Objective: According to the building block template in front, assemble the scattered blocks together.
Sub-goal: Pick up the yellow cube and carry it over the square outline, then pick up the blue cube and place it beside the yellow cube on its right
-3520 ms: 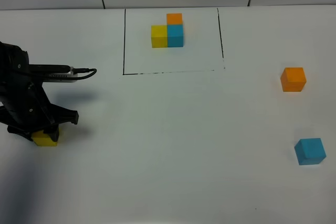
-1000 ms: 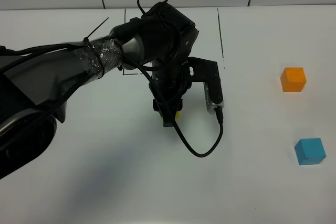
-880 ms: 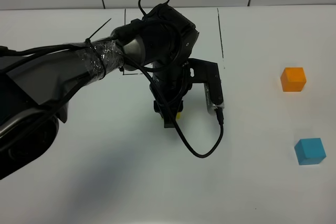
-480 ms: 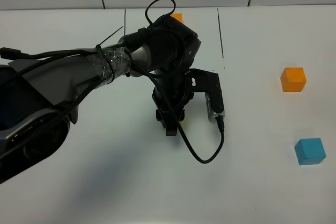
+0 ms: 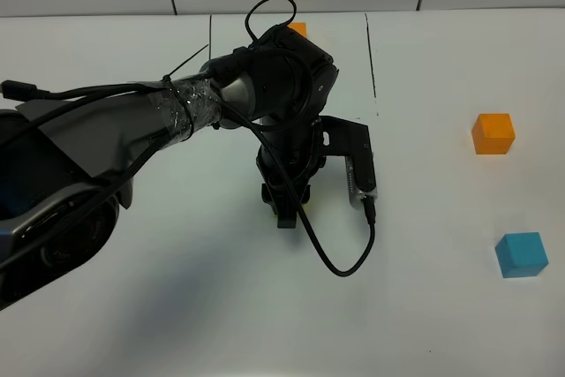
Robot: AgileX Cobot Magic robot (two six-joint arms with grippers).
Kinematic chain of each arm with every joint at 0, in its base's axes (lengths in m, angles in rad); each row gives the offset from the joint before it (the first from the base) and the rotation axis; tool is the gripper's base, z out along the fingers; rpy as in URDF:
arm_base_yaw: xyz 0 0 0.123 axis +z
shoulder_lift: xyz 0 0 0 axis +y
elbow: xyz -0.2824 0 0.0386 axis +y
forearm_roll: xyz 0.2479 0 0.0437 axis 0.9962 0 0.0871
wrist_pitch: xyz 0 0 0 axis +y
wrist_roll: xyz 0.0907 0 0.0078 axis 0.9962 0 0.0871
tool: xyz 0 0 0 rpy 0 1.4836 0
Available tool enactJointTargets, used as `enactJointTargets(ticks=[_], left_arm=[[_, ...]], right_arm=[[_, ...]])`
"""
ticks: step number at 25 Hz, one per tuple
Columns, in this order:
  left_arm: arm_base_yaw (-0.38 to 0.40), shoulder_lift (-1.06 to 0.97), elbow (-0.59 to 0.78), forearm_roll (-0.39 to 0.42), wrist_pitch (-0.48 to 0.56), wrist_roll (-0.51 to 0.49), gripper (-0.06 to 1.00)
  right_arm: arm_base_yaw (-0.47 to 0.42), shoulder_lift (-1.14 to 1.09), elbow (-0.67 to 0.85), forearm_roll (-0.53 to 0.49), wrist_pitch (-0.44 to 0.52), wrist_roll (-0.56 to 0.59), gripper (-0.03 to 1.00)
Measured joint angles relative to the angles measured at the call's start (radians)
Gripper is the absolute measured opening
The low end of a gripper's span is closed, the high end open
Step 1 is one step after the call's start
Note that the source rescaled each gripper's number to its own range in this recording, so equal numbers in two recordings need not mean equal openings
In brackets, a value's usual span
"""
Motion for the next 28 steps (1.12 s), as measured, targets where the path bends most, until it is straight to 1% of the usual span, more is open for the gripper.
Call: enactJointTargets(ticks=[14, 16, 17, 19, 23, 25, 27, 28], left_arm=[[0.000, 0.000, 0.000, 0.000, 0.000, 0.002, 0.00], [0.000, 0.000, 0.000, 0.000, -0.001, 0.002, 0.03], [0.000, 0.001, 0.000, -0.003, -0.007, 0.002, 0.07], [0.000, 0.006, 0.000, -0.006, -0.014, 0.002, 0.22], [0.000, 0.007, 0.000, -0.010, -0.014, 0.001, 0.62], [0.000, 0.003, 0.000, -0.010, -0.014, -0.004, 0.79], [0.000, -0.016, 0.000, -0.011, -0.015, -0.014, 0.89], [0.000, -0.030, 0.000, -0.011, -0.015, -0.019, 0.93]], right_arm=[[0.000, 0.000, 0.000, 0.000, 0.000, 0.004, 0.75], [0.000, 0.000, 0.000, 0.000, 0.000, 0.004, 0.75], [0.000, 0.000, 0.000, 0.000, 0.000, 0.004, 0.75], [0.000, 0.000, 0.000, 0.000, 0.000, 0.004, 0.75], [0.000, 0.000, 0.000, 0.000, 0.000, 0.005, 0.75], [0.000, 0.000, 0.000, 0.000, 0.000, 0.008, 0.75], [0.000, 0.000, 0.000, 0.000, 0.000, 0.010, 0.75], [0.000, 0.000, 0.000, 0.000, 0.000, 0.010, 0.75]])
